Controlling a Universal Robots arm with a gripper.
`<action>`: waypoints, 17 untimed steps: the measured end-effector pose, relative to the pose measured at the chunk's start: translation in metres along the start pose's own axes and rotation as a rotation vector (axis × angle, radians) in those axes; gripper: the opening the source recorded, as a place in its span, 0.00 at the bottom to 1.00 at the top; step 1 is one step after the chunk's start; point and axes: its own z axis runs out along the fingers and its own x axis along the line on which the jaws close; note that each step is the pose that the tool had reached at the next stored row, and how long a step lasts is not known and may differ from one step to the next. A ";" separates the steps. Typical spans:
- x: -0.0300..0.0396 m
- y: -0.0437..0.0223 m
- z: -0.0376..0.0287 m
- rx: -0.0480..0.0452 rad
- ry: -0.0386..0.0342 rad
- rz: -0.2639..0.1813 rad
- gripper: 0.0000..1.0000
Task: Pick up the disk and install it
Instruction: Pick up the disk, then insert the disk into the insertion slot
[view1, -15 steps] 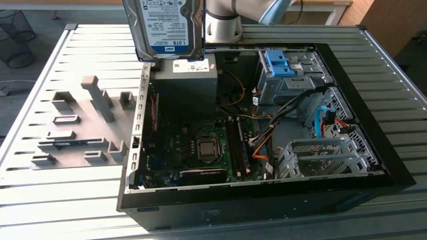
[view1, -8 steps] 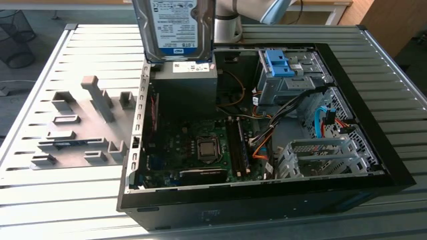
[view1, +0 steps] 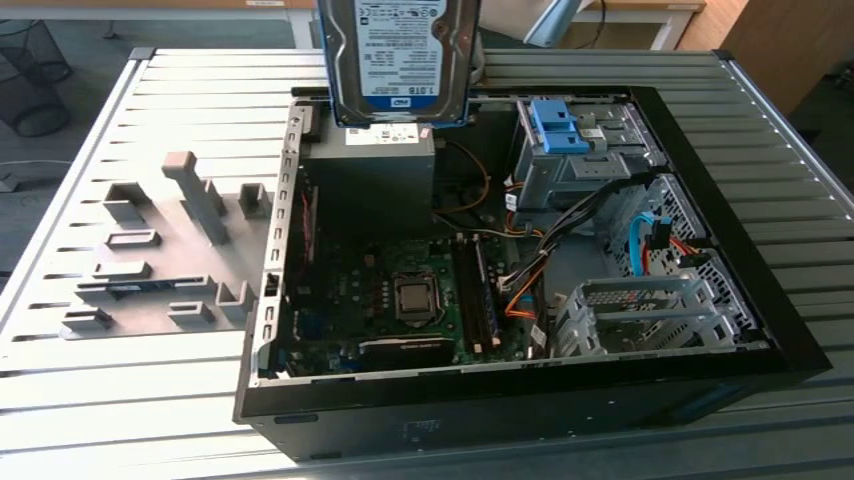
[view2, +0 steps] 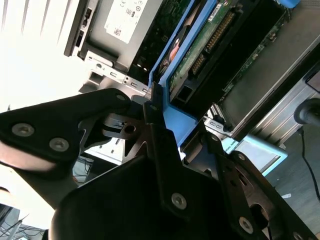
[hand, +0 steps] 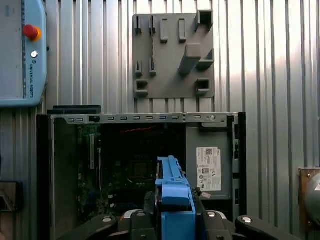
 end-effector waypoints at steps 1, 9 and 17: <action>0.0000 0.0000 0.0000 0.0000 -0.0001 0.000 0.37; 0.0013 -0.0018 0.0000 0.0000 0.0000 0.000 0.37; 0.0067 -0.0019 0.0000 0.0000 0.0003 0.000 0.37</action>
